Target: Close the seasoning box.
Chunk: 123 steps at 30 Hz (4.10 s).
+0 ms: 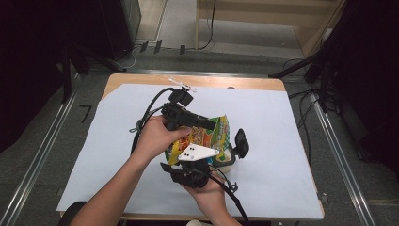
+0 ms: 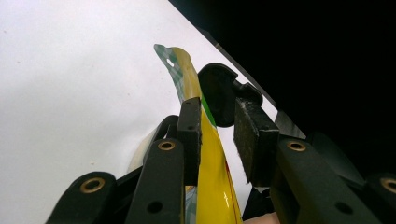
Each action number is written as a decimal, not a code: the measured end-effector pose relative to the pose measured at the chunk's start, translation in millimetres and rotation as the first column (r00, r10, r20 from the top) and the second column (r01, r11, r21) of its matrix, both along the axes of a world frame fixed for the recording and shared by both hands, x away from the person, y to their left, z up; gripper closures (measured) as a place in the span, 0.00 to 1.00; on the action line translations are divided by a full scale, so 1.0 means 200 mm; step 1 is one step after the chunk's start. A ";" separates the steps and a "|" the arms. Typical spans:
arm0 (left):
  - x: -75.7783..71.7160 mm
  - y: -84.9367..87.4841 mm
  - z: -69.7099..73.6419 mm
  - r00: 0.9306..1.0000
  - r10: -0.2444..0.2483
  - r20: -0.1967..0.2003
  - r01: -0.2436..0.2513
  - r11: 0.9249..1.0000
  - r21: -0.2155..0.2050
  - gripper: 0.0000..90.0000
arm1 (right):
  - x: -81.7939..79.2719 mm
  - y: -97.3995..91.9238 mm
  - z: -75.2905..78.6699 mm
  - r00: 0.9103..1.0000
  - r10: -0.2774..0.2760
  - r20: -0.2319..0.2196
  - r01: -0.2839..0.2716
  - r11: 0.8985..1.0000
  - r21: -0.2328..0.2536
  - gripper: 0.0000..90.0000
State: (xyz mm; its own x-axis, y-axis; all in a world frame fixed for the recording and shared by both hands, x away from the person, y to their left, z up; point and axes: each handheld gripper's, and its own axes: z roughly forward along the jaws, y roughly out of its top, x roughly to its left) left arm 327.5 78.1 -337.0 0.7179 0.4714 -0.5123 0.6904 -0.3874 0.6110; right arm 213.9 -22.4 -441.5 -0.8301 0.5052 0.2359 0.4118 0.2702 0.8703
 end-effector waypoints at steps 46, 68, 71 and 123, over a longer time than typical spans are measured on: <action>0.02 0.01 -0.02 1.000 0.012 -0.021 -0.012 1.000 0.022 0.81 | -0.01 0.00 0.01 1.000 0.009 -0.017 -0.009 1.000 0.003 0.78; 0.00 -0.01 -0.01 1.000 0.005 0.002 -0.006 0.999 0.038 0.81 | -0.03 0.02 -0.01 1.000 0.018 -0.016 -0.018 1.000 0.004 0.80; -0.01 -0.01 0.01 1.000 0.008 0.016 -0.009 0.999 0.032 0.80 | -0.03 0.02 0.00 1.000 0.018 -0.011 -0.017 1.000 0.010 0.79; -0.03 -0.02 0.04 0.999 0.000 0.045 -0.001 1.000 0.031 0.81 | -0.02 0.02 0.02 1.000 0.014 -0.017 -0.013 1.000 0.026 0.81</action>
State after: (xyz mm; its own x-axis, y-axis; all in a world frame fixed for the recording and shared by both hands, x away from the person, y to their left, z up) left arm 321.0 74.7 -328.6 0.7393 0.4870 -0.4651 0.6630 -0.4059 0.6290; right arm 209.9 -18.2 -437.3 -0.8325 0.4876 0.2631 0.4232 0.2530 0.8700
